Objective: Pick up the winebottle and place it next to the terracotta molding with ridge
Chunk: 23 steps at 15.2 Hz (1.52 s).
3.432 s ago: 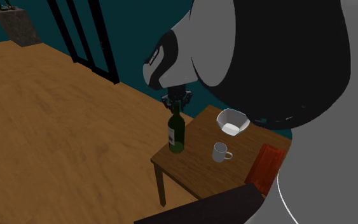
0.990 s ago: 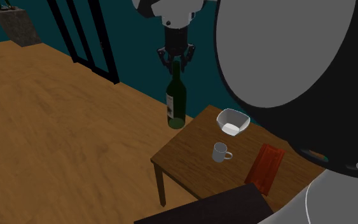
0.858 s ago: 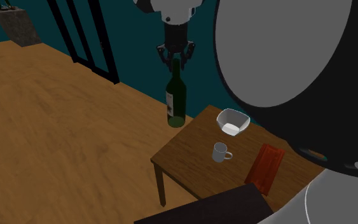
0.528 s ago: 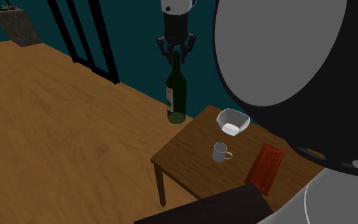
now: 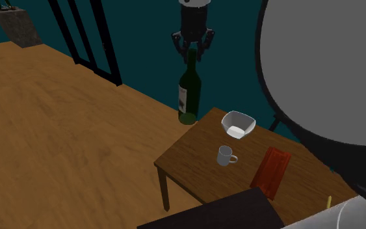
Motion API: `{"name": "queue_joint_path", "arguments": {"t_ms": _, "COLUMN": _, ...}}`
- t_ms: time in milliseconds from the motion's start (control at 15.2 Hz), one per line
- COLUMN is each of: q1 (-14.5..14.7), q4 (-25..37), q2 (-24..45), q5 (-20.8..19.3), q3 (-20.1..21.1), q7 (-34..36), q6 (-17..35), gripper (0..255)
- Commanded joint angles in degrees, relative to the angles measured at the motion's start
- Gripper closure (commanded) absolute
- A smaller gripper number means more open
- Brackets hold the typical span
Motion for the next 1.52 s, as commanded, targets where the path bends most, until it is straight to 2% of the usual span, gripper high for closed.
{"name": "queue_joint_path", "arguments": {"t_ms": 0, "q1": -0.91, "q4": -4.73, "q2": -4.19, "q5": -0.11, "q3": -1.13, "q7": -2.03, "q6": 0.63, "gripper": 255}}
{"name": "queue_joint_path", "arguments": {"t_ms": 726, "q1": -5.62, "q4": -19.21, "q2": -20.19, "q5": -2.96, "q3": -8.29, "q7": -12.77, "q6": -0.37, "gripper": 255}}
{"name": "queue_joint_path", "arguments": {"t_ms": 1452, "q1": -11.13, "q4": -25.48, "q2": -31.23, "q5": -8.80, "q3": -17.54, "q7": -25.06, "q6": -3.98, "gripper": 255}}
